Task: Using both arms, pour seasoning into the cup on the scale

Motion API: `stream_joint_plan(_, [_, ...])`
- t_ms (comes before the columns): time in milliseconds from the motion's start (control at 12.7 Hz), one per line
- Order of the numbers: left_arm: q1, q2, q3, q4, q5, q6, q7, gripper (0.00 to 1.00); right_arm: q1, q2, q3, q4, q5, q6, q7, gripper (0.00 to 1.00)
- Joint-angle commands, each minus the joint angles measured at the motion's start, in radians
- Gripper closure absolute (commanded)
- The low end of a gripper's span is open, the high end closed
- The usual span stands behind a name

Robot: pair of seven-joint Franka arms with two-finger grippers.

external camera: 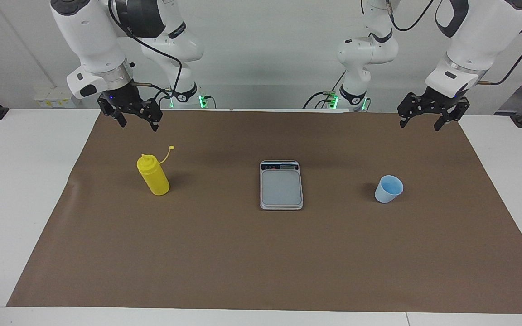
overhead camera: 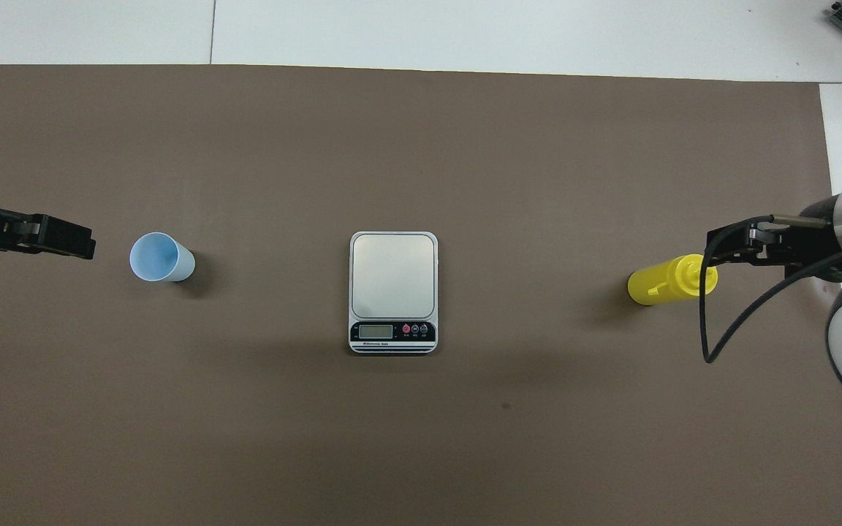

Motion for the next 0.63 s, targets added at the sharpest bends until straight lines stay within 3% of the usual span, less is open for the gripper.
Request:
stream_joint_plan(0, [0.007, -0.021, -0.003, -0.029, -0.01, 0.024, 0.014, 0.0, -0.007, -0.002, 0.002, 0.001, -0.001, -0.013, -0.013, 0.0])
stream_joint_plan(551, [0.007, -0.023, -0.003, -0.035, -0.01, 0.033, 0.018, 0.0, -0.007, -0.002, 0.002, 0.001, -0.001, -0.013, -0.013, 0.0])
